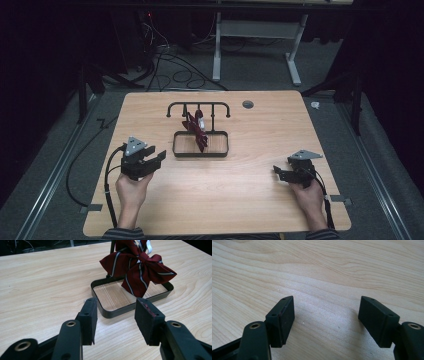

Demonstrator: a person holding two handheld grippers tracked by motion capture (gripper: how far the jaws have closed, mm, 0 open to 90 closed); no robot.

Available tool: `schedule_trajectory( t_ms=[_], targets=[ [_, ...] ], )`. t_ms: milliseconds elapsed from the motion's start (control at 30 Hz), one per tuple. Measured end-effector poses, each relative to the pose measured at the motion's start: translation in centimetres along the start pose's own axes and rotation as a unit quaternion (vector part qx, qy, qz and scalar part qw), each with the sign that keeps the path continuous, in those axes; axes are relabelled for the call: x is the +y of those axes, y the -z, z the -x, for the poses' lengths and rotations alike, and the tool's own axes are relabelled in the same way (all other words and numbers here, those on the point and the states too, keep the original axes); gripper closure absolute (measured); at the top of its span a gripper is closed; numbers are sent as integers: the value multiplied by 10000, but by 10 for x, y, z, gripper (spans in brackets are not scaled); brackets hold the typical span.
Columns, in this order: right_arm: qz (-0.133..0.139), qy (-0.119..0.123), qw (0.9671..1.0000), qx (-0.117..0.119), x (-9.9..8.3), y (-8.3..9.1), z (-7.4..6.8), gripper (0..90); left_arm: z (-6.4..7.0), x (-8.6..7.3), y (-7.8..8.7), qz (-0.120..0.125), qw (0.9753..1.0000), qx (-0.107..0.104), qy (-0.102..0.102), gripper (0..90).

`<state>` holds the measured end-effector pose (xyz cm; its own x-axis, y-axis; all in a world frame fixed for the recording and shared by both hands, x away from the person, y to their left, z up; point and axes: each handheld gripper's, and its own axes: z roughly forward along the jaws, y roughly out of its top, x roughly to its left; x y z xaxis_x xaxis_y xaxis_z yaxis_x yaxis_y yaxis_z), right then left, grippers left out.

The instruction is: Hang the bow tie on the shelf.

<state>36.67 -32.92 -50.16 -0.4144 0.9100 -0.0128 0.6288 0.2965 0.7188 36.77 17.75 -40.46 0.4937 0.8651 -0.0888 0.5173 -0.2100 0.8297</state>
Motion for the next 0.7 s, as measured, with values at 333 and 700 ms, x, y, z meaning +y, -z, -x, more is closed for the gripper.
schedule_trajectory(
  t_ms=[333, 700],
  targets=[
    [1, 1, 10000, 0, 0, 0, 0, 303, -2, -8, -2, -32, 10000, -14, 89, 533],
    [0, 0, 10000, 1, 0, 0, 0, 303, -5, -19, -6, -125, 9997, -36, 216, 529]
  ],
)
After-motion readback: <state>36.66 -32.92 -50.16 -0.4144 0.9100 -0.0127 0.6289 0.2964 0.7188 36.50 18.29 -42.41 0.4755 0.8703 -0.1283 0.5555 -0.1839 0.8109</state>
